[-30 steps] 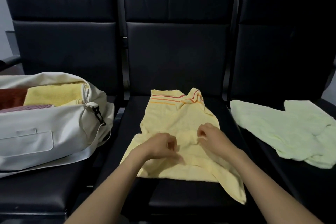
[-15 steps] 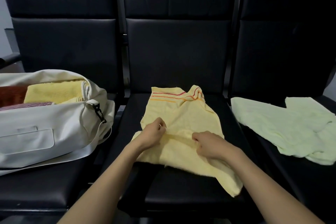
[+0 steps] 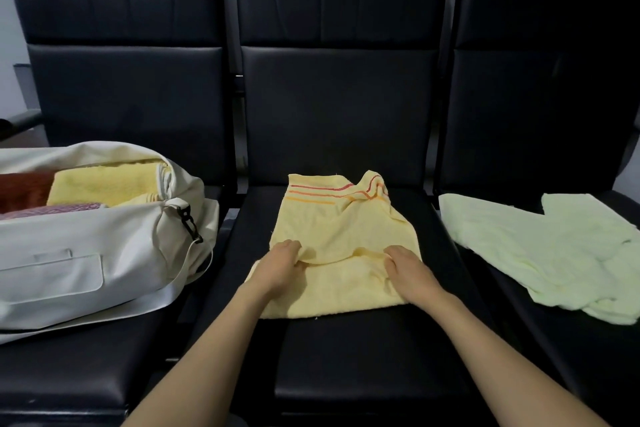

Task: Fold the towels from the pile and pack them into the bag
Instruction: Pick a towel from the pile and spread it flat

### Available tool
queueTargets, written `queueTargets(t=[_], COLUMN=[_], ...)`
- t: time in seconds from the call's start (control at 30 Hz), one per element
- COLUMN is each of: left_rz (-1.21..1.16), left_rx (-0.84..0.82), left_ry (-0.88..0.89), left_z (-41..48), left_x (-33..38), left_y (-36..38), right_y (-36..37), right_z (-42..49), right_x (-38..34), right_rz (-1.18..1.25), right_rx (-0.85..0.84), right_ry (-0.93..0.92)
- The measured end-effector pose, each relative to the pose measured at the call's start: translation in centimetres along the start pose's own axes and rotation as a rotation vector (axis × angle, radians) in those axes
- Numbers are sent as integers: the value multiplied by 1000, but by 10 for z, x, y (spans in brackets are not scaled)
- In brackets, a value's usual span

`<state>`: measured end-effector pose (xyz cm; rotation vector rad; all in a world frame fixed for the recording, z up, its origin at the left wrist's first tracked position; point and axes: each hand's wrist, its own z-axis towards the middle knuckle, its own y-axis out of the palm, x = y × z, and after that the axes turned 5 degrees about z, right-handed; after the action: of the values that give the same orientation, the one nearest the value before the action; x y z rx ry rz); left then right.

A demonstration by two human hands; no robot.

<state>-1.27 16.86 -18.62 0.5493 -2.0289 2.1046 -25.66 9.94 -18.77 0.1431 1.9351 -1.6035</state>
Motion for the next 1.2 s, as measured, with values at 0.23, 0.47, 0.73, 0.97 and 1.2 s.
queueTargets(t=[0.23,0.47,0.73,0.97,1.2], left_rz=[208,-287,-42,188,-247], left_rx=[-337,-68,67,-159,-62], left_ry=[-231,-233,-133,-216,-254], left_z=[-2,-5,5,5,-8], left_x=[-6,-5,-23,-9,-25], left_y=[-18,-57,-7,-21,-54], right_y=[-26,-62,-2,-22,-48], right_z=[-5,-4,10,10,0], right_x=[2,-7,8,4,8], right_rz=[-31,137,80,-75,83], right_rx=[-324,-79,79,-102,-138], right_ry=[85,-1,-40,85,96])
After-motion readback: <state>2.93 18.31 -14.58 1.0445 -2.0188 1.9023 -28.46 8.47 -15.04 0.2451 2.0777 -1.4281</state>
